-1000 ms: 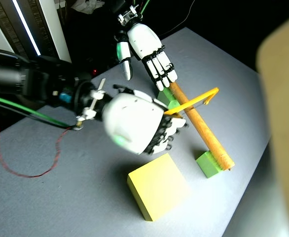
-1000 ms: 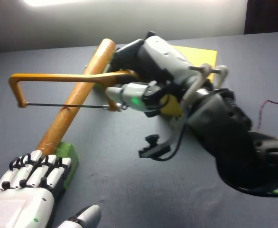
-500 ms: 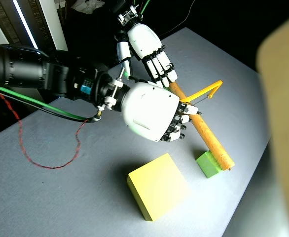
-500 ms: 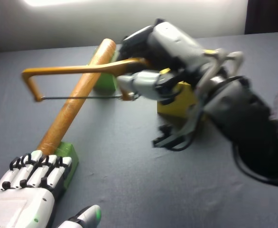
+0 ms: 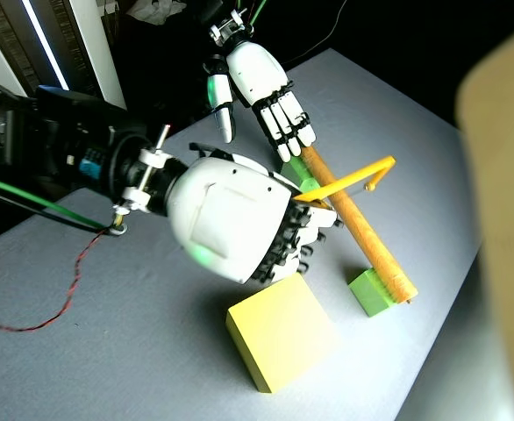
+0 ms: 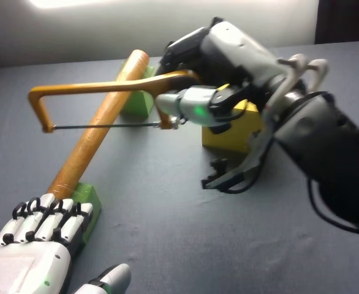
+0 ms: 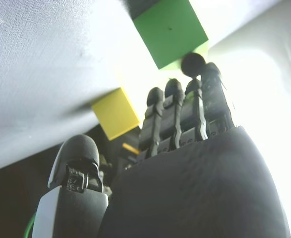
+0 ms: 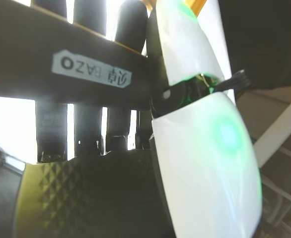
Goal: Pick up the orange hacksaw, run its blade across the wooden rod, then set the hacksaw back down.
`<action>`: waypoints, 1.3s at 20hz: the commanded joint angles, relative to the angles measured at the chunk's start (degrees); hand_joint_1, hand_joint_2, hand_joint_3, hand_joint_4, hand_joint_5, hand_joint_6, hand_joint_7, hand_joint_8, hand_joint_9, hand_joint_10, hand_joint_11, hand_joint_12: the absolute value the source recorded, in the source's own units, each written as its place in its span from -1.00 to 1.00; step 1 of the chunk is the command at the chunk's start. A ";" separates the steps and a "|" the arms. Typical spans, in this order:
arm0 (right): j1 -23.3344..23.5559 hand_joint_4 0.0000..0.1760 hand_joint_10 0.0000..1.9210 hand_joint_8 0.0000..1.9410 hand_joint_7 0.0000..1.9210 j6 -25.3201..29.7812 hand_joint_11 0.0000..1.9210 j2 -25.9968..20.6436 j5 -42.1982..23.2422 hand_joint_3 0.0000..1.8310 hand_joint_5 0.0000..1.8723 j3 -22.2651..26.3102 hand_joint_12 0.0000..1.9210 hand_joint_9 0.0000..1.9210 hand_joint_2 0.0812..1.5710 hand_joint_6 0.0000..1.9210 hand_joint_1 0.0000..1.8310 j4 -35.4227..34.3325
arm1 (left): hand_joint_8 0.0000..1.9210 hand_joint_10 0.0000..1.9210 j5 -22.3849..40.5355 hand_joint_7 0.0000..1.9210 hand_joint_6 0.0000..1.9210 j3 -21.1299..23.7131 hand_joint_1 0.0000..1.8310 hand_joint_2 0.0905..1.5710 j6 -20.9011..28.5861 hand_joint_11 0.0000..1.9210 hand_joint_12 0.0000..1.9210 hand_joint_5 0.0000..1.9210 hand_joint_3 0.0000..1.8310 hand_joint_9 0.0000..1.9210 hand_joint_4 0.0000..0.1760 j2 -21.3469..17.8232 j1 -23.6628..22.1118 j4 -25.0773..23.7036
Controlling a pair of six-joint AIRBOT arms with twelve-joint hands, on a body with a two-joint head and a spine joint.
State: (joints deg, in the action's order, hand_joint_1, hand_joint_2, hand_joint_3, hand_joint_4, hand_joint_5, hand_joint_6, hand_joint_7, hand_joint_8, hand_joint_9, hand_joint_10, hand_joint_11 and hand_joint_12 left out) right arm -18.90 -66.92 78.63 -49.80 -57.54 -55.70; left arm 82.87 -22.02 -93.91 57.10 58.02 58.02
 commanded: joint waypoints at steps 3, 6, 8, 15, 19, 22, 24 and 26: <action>-0.39 -1.00 -1.00 -0.30 0.25 -0.47 0.15 3.62 -4.20 -1.00 0.08 -3.93 -0.52 0.39 0.32 -0.08 0.37 3.72 | -0.99 -0.99 1.09 -0.93 -0.99 -0.17 -1.00 0.69 0.44 -1.00 -1.00 -0.89 -1.00 -0.97 -1.00 0.38 -0.22 -2.36; -0.60 -1.00 -1.00 -0.35 0.28 -1.37 0.17 7.97 -2.63 -1.00 0.12 -8.22 -0.52 0.40 0.30 -0.14 0.37 3.76 | -0.99 -0.99 1.09 -0.93 -0.99 -0.30 -1.00 0.68 0.51 -1.00 -1.00 -0.88 -1.00 -0.96 -1.00 0.38 -0.22 -2.36; -0.63 -1.00 -1.00 -0.36 0.28 -1.66 0.16 8.86 -2.48 -1.00 0.12 -8.82 -0.52 0.40 0.30 -0.14 0.37 3.81 | -0.99 -0.99 1.09 -0.94 -0.99 -0.34 -1.00 0.68 0.52 -1.00 -1.00 -0.89 -1.00 -0.97 -1.00 0.38 -0.21 -2.36; -2.02 -1.00 -1.00 -0.35 0.27 -0.54 0.17 1.65 -3.49 -1.00 0.11 -0.77 -0.55 0.40 0.30 -0.12 0.37 5.94 | -1.00 -0.99 1.09 -0.93 -0.99 -0.24 -1.00 0.68 0.63 -1.00 -1.00 -0.89 -1.00 -0.97 -1.00 0.47 -0.25 -2.36; -0.84 -1.00 -1.00 -0.38 0.29 3.64 0.17 -10.27 -4.83 -1.00 0.13 10.10 -0.55 0.40 0.30 -0.15 0.37 5.93 | -0.99 -0.99 1.09 -0.90 -0.99 -0.11 -1.00 0.69 0.63 -0.99 -0.99 -0.86 -1.00 -0.95 -1.00 0.47 -0.36 -2.36; 0.21 -1.00 -1.00 -0.34 0.27 6.23 0.16 -14.39 -6.45 -1.00 0.10 13.37 -0.55 0.40 0.31 -0.13 0.37 5.92 | -1.00 -1.00 1.09 -0.93 -1.00 -0.10 -1.00 0.69 0.63 -1.00 -1.00 -0.89 -1.00 -0.97 -1.00 0.47 -0.36 -2.37; -0.12 -1.00 -1.00 -0.36 0.29 7.95 0.17 -19.13 -5.96 -1.00 0.12 16.75 -0.55 0.40 0.30 -0.15 0.38 5.83 | -1.00 -1.00 1.09 -0.92 -1.00 -0.05 -1.00 0.69 0.63 -1.00 -1.00 -0.88 -1.00 -0.96 -1.00 0.47 -0.31 -2.37; -0.75 -1.00 -1.00 -0.33 0.27 12.60 0.16 -24.28 -2.72 -1.00 0.11 20.06 -0.56 0.39 0.31 -0.13 0.37 5.56 | -1.00 -1.00 1.10 -0.92 -1.00 0.00 -1.00 0.69 0.63 -1.00 -1.00 -0.88 -1.00 -0.96 -1.00 0.46 -0.40 -2.37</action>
State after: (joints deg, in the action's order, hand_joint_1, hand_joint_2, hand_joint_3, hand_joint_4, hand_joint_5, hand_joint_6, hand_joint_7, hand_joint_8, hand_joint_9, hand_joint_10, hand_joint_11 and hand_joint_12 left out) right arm -20.29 -55.05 53.69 -49.08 -37.32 -53.80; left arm 82.72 -22.13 -93.76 57.10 58.02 57.91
